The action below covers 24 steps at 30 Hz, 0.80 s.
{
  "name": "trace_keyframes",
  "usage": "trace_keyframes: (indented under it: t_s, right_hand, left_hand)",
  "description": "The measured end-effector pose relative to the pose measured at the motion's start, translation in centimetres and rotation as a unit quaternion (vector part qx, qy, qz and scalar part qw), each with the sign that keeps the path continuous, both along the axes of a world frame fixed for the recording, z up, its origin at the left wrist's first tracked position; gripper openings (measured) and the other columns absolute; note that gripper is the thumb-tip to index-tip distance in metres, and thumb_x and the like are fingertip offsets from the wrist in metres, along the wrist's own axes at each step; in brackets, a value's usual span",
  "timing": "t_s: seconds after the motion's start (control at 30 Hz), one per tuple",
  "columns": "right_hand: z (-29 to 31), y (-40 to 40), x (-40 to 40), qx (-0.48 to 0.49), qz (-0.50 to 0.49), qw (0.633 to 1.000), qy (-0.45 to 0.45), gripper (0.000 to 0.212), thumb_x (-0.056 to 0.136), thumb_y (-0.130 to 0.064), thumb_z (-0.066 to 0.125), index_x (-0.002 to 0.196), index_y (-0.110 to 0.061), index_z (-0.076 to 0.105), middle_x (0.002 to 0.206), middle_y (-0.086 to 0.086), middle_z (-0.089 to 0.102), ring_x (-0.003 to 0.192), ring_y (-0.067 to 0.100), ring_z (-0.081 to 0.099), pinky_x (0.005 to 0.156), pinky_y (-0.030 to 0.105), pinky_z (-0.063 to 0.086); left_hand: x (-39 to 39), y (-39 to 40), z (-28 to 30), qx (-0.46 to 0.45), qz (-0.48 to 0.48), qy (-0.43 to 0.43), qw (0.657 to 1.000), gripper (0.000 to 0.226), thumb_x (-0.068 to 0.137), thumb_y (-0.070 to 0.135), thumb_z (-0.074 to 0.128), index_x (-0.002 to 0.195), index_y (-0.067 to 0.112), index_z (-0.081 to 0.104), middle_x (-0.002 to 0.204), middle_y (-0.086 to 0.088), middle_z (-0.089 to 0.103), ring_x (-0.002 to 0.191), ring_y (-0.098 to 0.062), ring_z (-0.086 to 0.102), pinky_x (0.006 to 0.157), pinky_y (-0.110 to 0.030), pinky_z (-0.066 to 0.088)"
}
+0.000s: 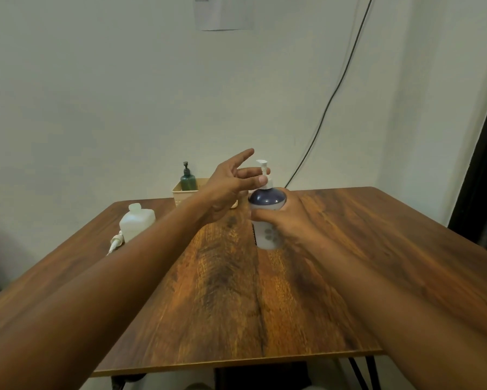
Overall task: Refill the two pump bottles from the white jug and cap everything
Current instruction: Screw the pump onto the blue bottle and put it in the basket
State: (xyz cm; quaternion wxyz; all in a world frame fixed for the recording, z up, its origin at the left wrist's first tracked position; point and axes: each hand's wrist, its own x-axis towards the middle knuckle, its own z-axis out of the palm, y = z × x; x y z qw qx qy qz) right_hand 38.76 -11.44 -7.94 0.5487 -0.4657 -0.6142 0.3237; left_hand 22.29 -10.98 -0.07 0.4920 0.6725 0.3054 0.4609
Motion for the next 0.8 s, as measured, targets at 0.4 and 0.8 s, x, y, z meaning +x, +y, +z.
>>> trace_keyframes:
  t_s: [0.4,0.8]
  right_hand:
    - [-0.4,-0.1,-0.4,-0.011,-0.019,0.999,0.024,0.071,0.04,-0.063,0.085,0.101,-0.045,0.053,0.101,-0.018,0.064,0.091,0.009,0.065,0.064,0.019,0.05]
    - [-0.7,-1.2,-1.0,0.004,-0.001,1.0,0.029,0.063,0.062,-0.033,0.096,0.115,-0.03,0.062,0.105,-0.008,0.069,0.094,0.008,0.067,0.072,0.024,0.054]
  left_hand:
    - [0.3,0.1,0.1,0.054,0.019,0.061,0.997,0.085,0.091,0.003,0.073,0.16,0.021,0.027,0.113,-0.005,0.078,0.111,-0.019,0.073,0.096,-0.03,0.058]
    - [0.5,-0.4,-0.9,0.089,0.055,0.087,0.991,0.071,0.085,0.006,0.081,0.149,0.015,0.051,0.095,-0.011,0.081,0.098,-0.022,0.078,0.101,-0.047,0.056]
